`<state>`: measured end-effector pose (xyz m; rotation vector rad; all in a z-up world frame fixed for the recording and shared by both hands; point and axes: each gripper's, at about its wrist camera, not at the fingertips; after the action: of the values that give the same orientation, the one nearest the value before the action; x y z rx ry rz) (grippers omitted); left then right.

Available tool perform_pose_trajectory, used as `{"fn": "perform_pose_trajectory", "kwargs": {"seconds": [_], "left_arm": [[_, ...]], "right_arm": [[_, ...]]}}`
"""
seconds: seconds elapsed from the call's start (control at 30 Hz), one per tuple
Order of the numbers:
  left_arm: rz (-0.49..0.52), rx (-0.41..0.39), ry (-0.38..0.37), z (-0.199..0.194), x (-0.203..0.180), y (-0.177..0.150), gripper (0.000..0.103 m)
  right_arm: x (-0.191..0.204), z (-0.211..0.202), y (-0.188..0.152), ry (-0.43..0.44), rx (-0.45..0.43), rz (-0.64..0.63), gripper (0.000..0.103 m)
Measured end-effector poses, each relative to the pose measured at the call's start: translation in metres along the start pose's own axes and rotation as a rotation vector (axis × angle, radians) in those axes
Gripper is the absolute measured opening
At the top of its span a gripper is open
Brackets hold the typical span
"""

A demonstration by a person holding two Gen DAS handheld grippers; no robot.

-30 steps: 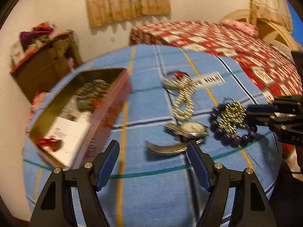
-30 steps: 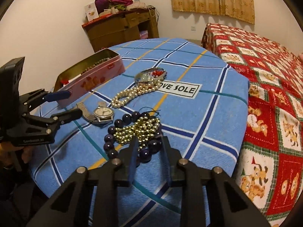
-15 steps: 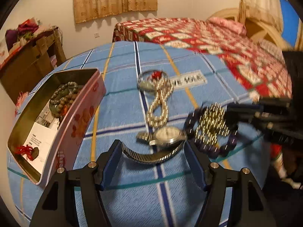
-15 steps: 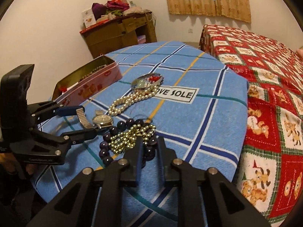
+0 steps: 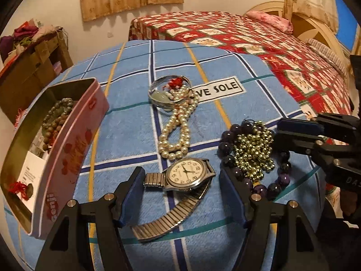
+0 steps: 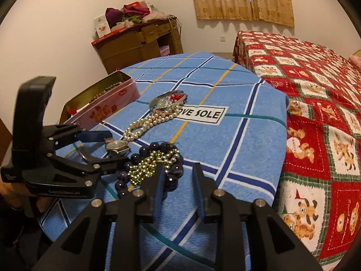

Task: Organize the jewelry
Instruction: 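Grasp the silver watch with left gripper while right grasps the dark-and-gold bead bracelet, then carry the watch with left gripper while right carries the bead bracelet over the tin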

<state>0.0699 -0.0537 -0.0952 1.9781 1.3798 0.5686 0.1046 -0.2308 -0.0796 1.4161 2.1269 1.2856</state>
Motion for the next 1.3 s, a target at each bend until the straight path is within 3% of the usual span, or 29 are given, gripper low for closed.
{"fn": "perform_pose_trajectory", "kwargs": {"seconds": [0.1,0.13,0.17,0.23,0.53,0.7,0.93,1.13,1.2,1.3], "left_arm": [[-0.077,-0.042,-0.039,-0.010,0.014,0.001,0.055],[-0.091,-0.068,-0.052,-0.015,0.018,0.001,0.046],[-0.100,-0.085,-0.070,-0.021,0.020,0.003,0.028],[-0.120,-0.100,-0.063,-0.029,0.026,0.007,0.017],[-0.168,-0.105,-0.067,-0.034,0.045,-0.001,0.015],[-0.192,-0.167,-0.079,-0.053,0.051,0.006,0.014],[-0.196,-0.218,-0.071,-0.072,0.057,0.015,0.014],[-0.207,-0.214,-0.074,-0.069,0.059,0.013,0.014],[-0.213,-0.211,-0.077,-0.068,0.060,0.012,0.014],[-0.218,-0.209,-0.080,-0.067,0.061,0.009,0.014]], "right_arm": [[0.000,-0.001,0.001,0.000,-0.009,0.002,0.028],[-0.001,-0.002,0.002,0.000,-0.012,0.005,0.028],[-0.002,-0.003,0.003,-0.001,-0.018,0.009,0.028],[-0.004,-0.005,0.005,-0.003,-0.025,0.017,0.029],[-0.001,-0.001,0.013,0.005,-0.018,0.006,0.030],[-0.001,0.000,0.017,0.015,-0.014,0.002,0.036],[0.012,0.009,0.025,0.029,-0.003,-0.072,0.036],[0.015,0.035,0.027,0.042,0.061,-0.108,0.036],[0.018,0.038,0.025,0.052,0.076,-0.128,0.004],[0.018,0.029,0.027,0.062,0.042,-0.112,0.004]]}}
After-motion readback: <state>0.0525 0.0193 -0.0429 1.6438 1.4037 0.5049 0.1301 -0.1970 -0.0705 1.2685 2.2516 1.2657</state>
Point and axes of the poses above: each gripper's, at about its wrist camera, not at the fingertips, and z roughly the way its jaws point, x to its left, y to its top, and after that the axes turned 10 degrees about -x, right-handed
